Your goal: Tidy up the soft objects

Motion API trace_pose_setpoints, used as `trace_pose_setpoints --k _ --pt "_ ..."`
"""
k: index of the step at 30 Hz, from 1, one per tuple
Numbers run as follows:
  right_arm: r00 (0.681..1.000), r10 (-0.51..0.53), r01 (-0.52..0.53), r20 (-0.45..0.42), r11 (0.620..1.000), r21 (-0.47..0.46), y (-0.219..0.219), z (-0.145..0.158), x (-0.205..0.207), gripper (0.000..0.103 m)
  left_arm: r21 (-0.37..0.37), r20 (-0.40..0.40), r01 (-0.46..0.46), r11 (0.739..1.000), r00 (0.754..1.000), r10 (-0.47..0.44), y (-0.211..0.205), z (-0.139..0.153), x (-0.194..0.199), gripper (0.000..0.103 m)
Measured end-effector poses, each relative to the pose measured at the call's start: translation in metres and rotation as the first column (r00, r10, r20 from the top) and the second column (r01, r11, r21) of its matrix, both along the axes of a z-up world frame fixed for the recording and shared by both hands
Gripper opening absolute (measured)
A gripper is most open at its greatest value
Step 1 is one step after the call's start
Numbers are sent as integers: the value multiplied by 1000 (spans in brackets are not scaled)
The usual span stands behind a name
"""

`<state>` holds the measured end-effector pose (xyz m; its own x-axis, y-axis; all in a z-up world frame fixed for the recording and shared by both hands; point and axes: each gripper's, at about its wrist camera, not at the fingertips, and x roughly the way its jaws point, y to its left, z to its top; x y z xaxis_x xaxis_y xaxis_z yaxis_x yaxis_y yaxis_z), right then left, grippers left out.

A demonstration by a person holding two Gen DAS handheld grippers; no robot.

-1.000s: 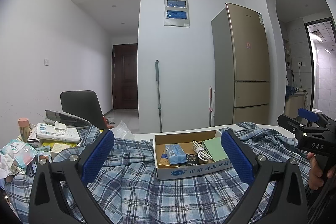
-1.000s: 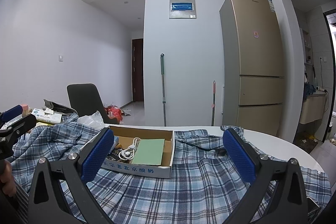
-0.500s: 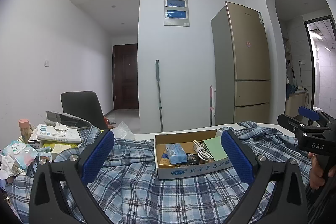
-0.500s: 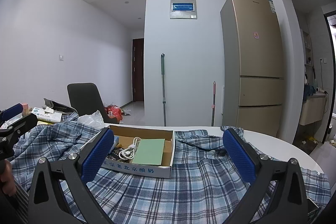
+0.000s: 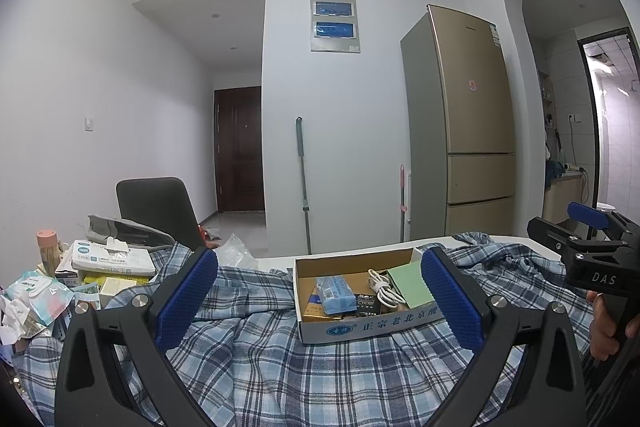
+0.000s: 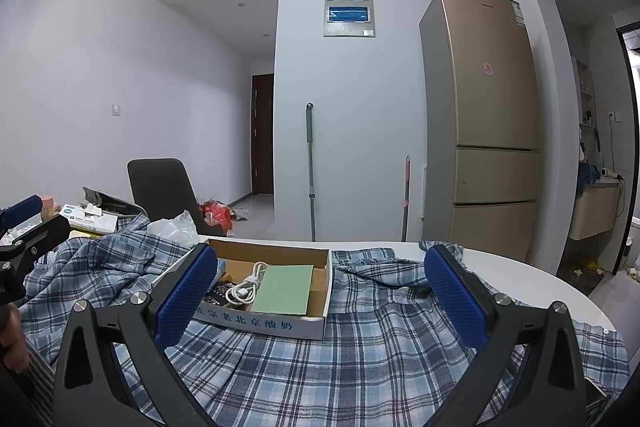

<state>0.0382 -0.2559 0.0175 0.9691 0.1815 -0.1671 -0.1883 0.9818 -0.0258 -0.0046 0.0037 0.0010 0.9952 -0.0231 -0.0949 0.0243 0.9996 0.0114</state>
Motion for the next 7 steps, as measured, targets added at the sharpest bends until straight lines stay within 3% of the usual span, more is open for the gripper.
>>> trace_pose_setpoints --k 7 --pt "1000 -5 5 -18 1000 5 -1 -1 3 103 -3 7 -2 1000 1000 2 -1 1 -1 103"
